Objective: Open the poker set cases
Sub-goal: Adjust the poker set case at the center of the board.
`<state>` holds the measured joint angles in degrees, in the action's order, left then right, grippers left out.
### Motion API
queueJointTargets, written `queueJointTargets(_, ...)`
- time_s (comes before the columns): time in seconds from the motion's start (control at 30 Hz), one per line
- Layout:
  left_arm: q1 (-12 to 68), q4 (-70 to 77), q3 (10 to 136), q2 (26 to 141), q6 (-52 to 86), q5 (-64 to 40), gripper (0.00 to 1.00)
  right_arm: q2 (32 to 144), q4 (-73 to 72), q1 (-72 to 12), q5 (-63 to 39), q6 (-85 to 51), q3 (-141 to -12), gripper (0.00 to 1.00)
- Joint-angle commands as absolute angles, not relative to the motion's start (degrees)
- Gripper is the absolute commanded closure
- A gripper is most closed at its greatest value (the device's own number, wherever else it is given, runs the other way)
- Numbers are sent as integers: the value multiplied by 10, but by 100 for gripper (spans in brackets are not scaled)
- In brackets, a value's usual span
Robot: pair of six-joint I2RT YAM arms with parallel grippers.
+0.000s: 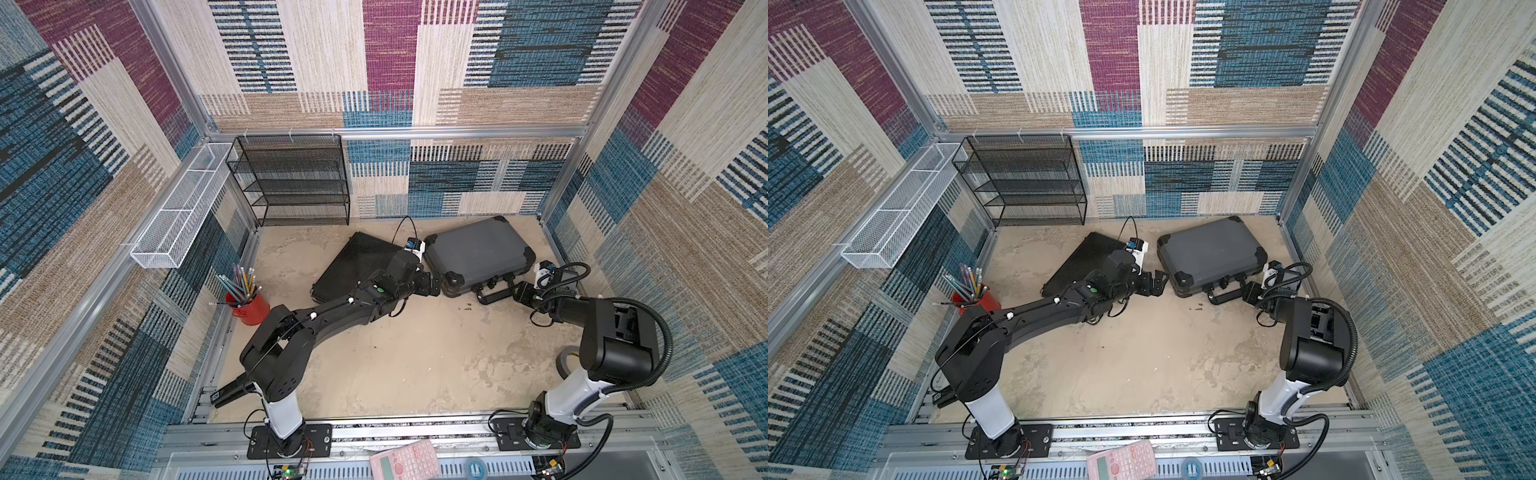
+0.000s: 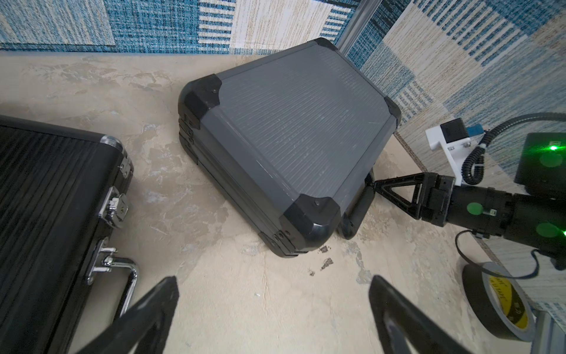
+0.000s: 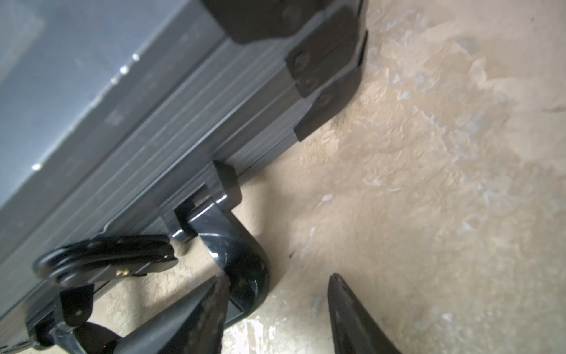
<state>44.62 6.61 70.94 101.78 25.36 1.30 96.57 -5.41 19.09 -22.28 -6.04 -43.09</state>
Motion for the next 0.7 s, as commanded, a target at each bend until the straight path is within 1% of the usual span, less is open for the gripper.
queueJointTargets(0.0, 446, 62, 724, 1026, 276, -1, 1, 974, -52, 190, -216, -46, -444, 47)
queueJointTargets(0.33, 440, 46, 744, 1046, 292, -34, 1, 990, -71, 183, -250, -39, -451, 49)
queueJointTargets(0.53, 434, 20, 765, 1066, 317, -51, 1, 1003, -72, 165, -244, -35, -472, 49)
queueJointTargets(0.67, 427, -3, 786, 1086, 342, -64, 1, 1016, -63, 164, -219, -34, -482, 51)
